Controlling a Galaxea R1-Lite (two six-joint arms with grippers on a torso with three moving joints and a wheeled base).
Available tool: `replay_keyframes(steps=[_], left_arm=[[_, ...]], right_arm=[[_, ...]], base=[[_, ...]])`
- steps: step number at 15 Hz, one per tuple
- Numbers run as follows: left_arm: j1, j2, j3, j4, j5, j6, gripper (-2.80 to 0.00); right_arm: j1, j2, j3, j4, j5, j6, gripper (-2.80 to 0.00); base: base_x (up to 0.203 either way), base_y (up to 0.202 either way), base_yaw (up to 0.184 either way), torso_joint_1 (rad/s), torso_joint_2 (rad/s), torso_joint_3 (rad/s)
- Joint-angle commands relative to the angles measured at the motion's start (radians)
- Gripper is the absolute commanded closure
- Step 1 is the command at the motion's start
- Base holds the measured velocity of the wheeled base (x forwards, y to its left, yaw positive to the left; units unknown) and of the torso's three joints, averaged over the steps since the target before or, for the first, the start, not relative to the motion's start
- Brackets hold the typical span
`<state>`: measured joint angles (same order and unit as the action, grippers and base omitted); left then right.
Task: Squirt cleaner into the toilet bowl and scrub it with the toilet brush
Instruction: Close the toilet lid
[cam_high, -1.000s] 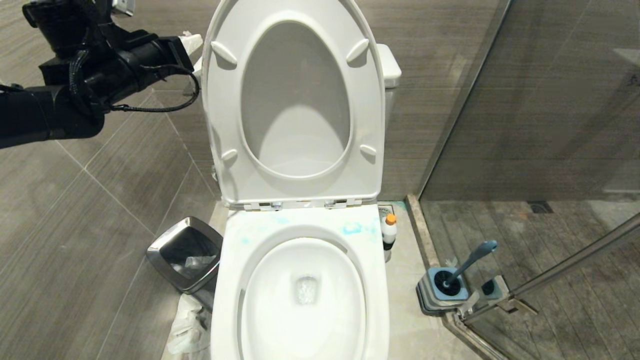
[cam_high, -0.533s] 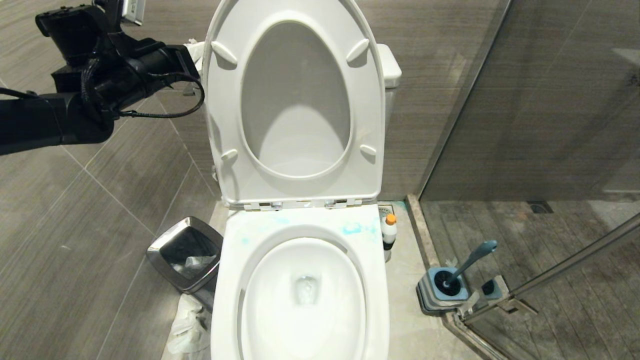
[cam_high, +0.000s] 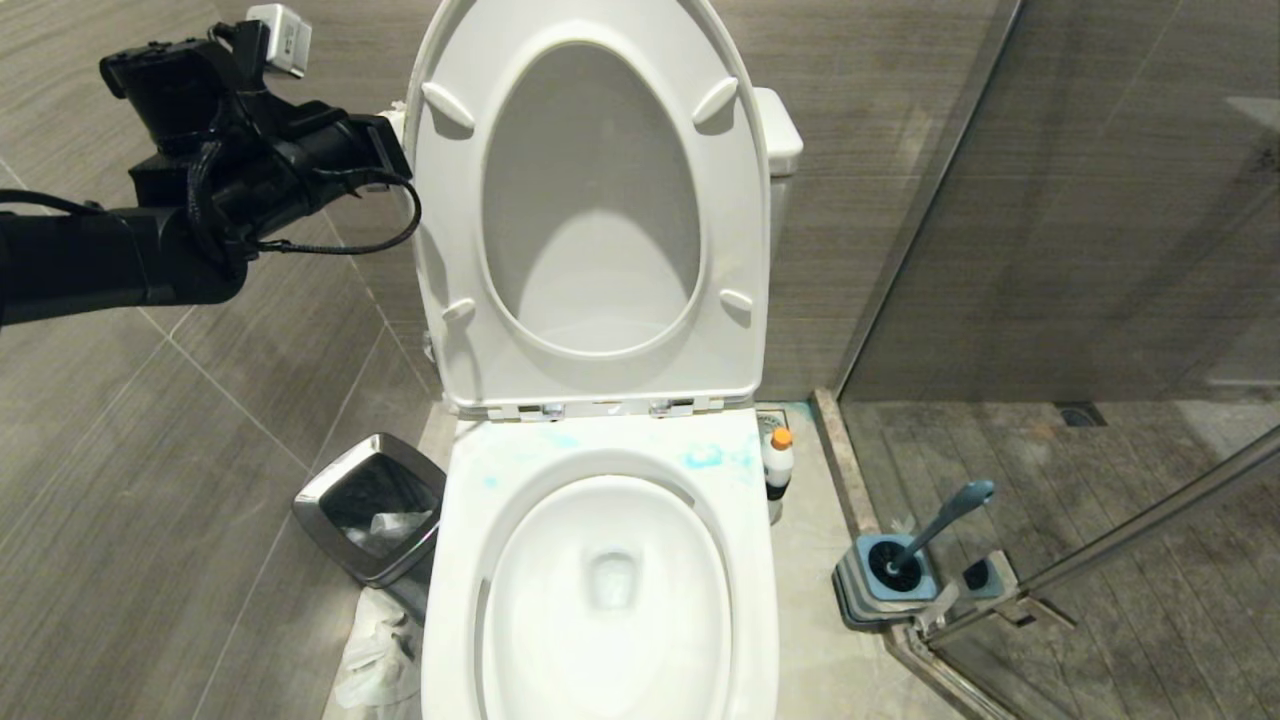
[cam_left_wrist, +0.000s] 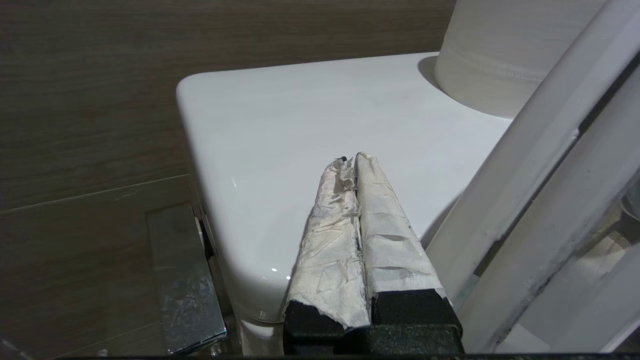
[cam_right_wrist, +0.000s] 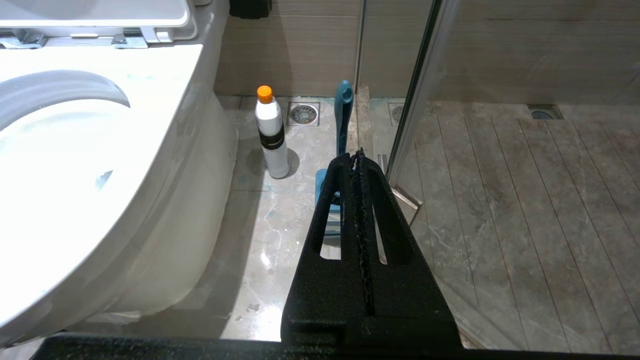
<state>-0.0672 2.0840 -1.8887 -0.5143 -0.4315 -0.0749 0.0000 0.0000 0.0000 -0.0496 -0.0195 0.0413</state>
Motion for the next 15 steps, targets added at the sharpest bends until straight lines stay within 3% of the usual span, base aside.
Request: replay_keyframes(steps=[1,9,15], left_arm=[[0.0,-0.02,0.021,-0.003,-0.017,-0.008,0.0],[0.001,-0.125,0.158,-0.005,-0.078,-0.023,0.0],[0.003,-0.189,0.324,-0.088,-0.164,-0.022,0.0]], right_arm=[[0.0,0.0,0.021,-0.001,0.0,0.0,0.0],[0.0,0.0,0.021,-0.001,0.0,0.0,0.0],[0.0,0.0,0.021,-0.001,0.0,0.0,0.0]], base=[[0.0,0.0,0.0,0.0,0.0,0.0],[0.0,0.0,0.0,0.0,0.0,0.0],[0.0,0.0,0.0,0.0,0.0,0.0]])
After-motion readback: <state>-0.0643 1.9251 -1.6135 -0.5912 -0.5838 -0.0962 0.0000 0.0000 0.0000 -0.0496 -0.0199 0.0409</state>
